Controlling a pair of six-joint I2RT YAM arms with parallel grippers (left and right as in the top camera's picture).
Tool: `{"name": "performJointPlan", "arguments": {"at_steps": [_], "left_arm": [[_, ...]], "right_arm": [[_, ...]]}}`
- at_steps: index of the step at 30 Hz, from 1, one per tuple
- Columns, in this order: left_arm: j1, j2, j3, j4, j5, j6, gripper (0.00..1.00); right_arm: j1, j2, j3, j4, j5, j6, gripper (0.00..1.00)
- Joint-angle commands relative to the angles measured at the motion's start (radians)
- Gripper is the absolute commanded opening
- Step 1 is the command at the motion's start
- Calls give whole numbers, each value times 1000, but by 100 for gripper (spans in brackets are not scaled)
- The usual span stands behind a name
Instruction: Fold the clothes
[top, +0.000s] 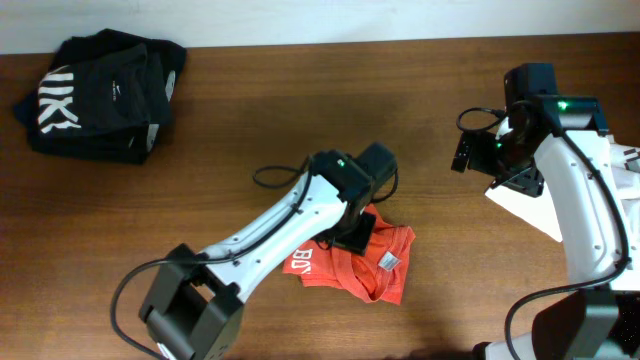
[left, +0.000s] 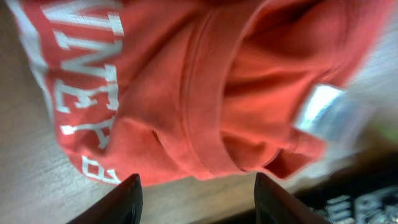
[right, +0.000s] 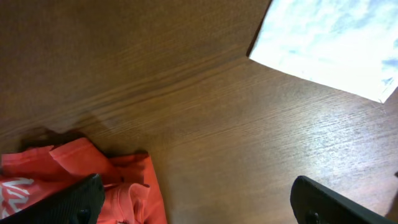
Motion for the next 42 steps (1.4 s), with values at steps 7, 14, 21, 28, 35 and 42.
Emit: {"name": "performJointPlan", "arguments": {"at_steps": [7, 14, 21, 28, 35, 42], "left_arm": [[-47, 2, -209, 257, 35, -7, 56], [-77, 2, -211, 240, -26, -29, 8], [-124, -3, -206, 209, 254, -29, 1], [-113, -20, -106, 100, 237, -19, 44], [-87, -52, -49, 90, 62, -18, 54], [-169, 183, -50, 259, 122, -18, 54]], "right_arm": [[-2, 1, 7, 0, 20, 1, 99], [-2, 1, 7, 0, 20, 1, 99], [-2, 1, 7, 0, 20, 1, 99], [-2, 1, 7, 0, 20, 1, 99], [-2, 1, 7, 0, 20, 1, 99], [-2, 1, 7, 0, 20, 1, 99]]}}
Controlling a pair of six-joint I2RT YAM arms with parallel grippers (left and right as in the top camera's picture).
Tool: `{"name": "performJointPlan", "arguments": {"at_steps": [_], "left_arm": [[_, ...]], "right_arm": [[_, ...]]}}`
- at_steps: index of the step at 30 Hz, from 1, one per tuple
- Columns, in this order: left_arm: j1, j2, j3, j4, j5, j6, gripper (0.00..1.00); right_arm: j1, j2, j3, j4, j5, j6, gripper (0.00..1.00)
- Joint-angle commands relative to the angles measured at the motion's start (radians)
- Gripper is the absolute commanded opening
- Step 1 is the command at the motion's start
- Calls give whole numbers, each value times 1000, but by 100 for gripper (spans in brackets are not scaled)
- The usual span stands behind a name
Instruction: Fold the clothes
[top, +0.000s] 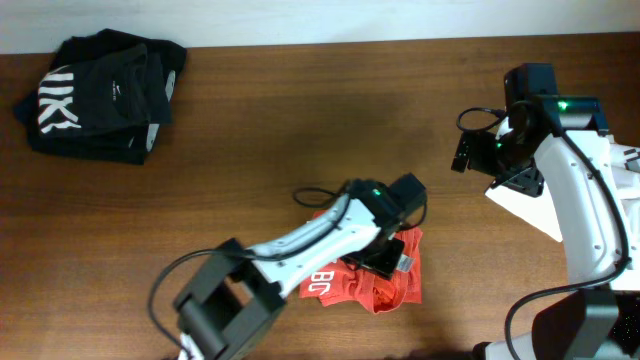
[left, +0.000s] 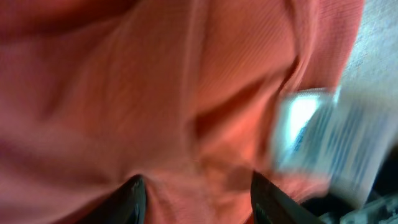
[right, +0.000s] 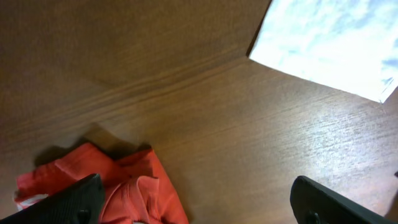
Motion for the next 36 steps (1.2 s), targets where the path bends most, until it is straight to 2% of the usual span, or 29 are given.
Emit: {"name": "performJointPlan", "arguments": {"at_steps": [1, 4, 6, 8, 11, 14, 15, 18, 19, 20, 22, 25, 27, 28, 32, 35, 36], "left_arm": [[-46, 75, 6, 87, 34, 2, 54], [-59, 71, 56, 62, 74, 2, 54], [-59, 70, 161, -36, 74, 2, 54], [-59, 71, 217, -61, 75, 2, 58], [-55, 70, 224, -98, 71, 2, 59], [29, 66, 224, -211, 37, 2, 59], [86, 65, 224, -262, -40, 2, 63], [242, 65, 224, -330, -131, 37, 69], [295, 65, 224, -336, -171, 37, 87], [361, 65, 224, -338, -173, 82, 99], [497, 61, 224, -380, -90, 137, 99], [584, -54, 224, -460, -147, 137, 99], [584, -173, 224, -494, -195, 137, 99], [584, -288, 224, -496, -218, 138, 99], [584, -478, 206, -506, -243, 138, 99], [584, -587, 7, -418, -151, 137, 99], [584, -600, -137, -333, -149, 114, 99]], "right_arm": [[-2, 1, 7, 1, 20, 1, 99], [-2, 1, 7, 1, 20, 1, 99], [-2, 1, 7, 1, 20, 1, 99], [-2, 1, 7, 1, 20, 1, 99], [-2, 1, 7, 1, 20, 1, 99], [-2, 1, 7, 1, 20, 1, 99], [-2, 1, 7, 1, 20, 1, 99], [-2, 1, 7, 1, 20, 1, 99], [-2, 1, 7, 1, 20, 1, 99], [-2, 1, 7, 1, 20, 1, 99], [-2, 1, 7, 1, 20, 1, 99], [-2, 1, 7, 1, 20, 1, 99], [-2, 1, 7, 1, 20, 1, 99], [-2, 1, 7, 1, 20, 1, 99], [-2, 1, 7, 1, 20, 1, 99], [-2, 1, 7, 1, 20, 1, 99], [-2, 1, 7, 1, 20, 1, 99]]}}
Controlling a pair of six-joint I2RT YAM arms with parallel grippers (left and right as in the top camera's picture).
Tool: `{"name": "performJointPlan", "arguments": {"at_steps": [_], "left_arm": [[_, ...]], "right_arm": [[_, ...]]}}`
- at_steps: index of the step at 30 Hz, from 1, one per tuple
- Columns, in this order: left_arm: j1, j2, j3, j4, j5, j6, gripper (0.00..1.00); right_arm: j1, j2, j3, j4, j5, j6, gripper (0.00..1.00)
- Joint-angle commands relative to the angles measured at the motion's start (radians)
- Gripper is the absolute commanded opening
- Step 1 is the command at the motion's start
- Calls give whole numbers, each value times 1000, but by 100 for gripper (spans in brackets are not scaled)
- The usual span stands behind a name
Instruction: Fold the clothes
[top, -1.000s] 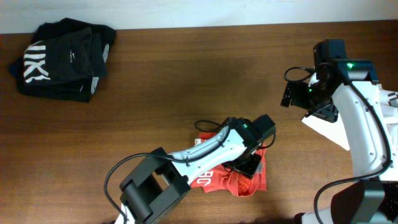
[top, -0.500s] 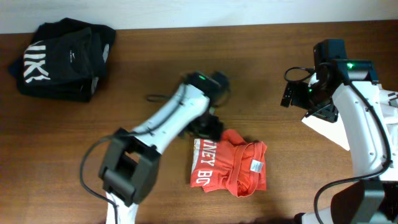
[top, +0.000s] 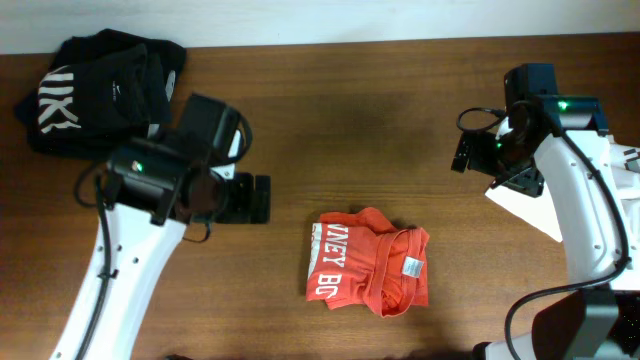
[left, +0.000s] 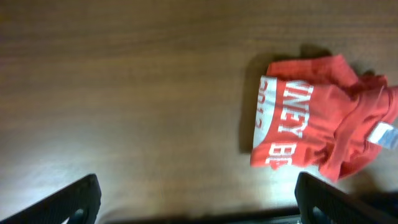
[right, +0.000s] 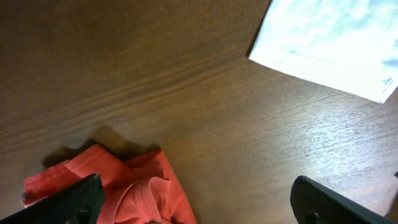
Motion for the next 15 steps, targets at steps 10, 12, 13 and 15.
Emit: {"name": "performJointPlan", "arguments": {"at_steps": [10, 12, 13, 15], "left_arm": [[0, -19, -969, 1100, 698, -1, 98], [-2, -18, -1027, 1157, 690, -25, 97], [-4, -17, -1050, 1207, 690, -48, 94], [-16, -17, -1069, 1247, 689, -72, 93]], "right_arm": [[-2, 1, 7, 0, 20, 1, 99], [-2, 1, 7, 0, 20, 1, 99], [-2, 1, 7, 0, 20, 1, 99], [-2, 1, 7, 0, 20, 1, 99]]}}
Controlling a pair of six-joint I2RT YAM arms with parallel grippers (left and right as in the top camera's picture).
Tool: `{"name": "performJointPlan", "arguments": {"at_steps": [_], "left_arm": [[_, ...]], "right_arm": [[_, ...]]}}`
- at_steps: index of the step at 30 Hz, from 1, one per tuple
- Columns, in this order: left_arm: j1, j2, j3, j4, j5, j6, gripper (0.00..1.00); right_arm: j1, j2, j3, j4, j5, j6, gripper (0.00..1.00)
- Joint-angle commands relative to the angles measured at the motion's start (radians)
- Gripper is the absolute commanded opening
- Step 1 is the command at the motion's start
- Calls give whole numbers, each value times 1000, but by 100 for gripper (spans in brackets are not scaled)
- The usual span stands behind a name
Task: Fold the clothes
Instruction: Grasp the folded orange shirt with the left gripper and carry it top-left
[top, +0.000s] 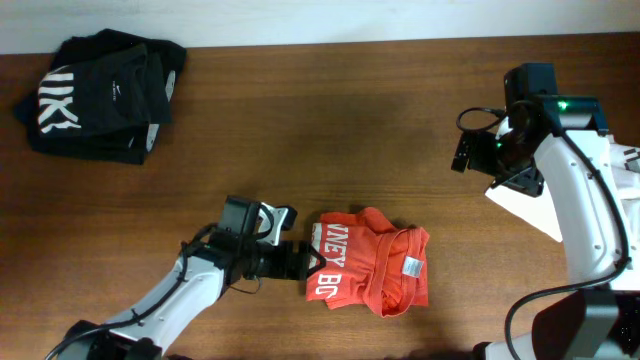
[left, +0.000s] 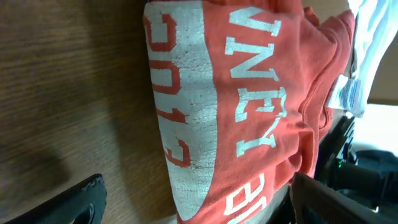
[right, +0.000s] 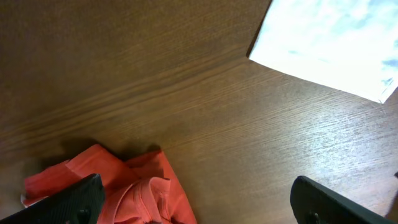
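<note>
A red shirt (top: 368, 262) with white letters lies bundled on the wooden table (top: 330, 120), front of centre. My left gripper (top: 303, 264) is low at its left edge and open. In the left wrist view the shirt (left: 249, 106) fills the frame, and its lettered edge reaches between the wide-apart fingers (left: 81, 199). My right gripper (top: 470, 155) hangs open well above the table at the right. The right wrist view shows a corner of the shirt (right: 112, 183) far below, and nothing is between the fingers (right: 342, 202).
A pile of black clothes (top: 100, 85) with white print lies at the back left corner. A white cloth (top: 525, 210) lies under the right arm at the table's right edge, also seen as the white cloth (right: 329, 43) in the right wrist view.
My left arm was raised off to the left of the shirt. Now its open gripper is down at the shirt's left edge. The shirt and right arm have not moved.
My left gripper was open low over the crumpled red shirt. Then it was pressed close on the shirt, which lay a little further right. Then the arm was away at the left and the shirt lay bundled with its letters up. Now the gripper is at its left edge.
</note>
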Motion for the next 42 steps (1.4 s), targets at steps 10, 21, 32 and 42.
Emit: {"name": "performJointPlan", "arguments": {"at_steps": [10, 21, 32, 42], "left_arm": [[-152, 137, -21, 217, 40, -215, 90], [-71, 137, 140, 67, -232, -85, 1], [405, 206, 534, -82, -673, 464, 1], [502, 206, 573, 285, -941, 463, 1]], "right_arm": [[-2, 1, 7, 1, 19, 1, 99], [-2, 1, 7, 1, 19, 1, 99], [-2, 1, 7, 1, 19, 1, 98], [-2, 1, 7, 1, 19, 1, 98]]}}
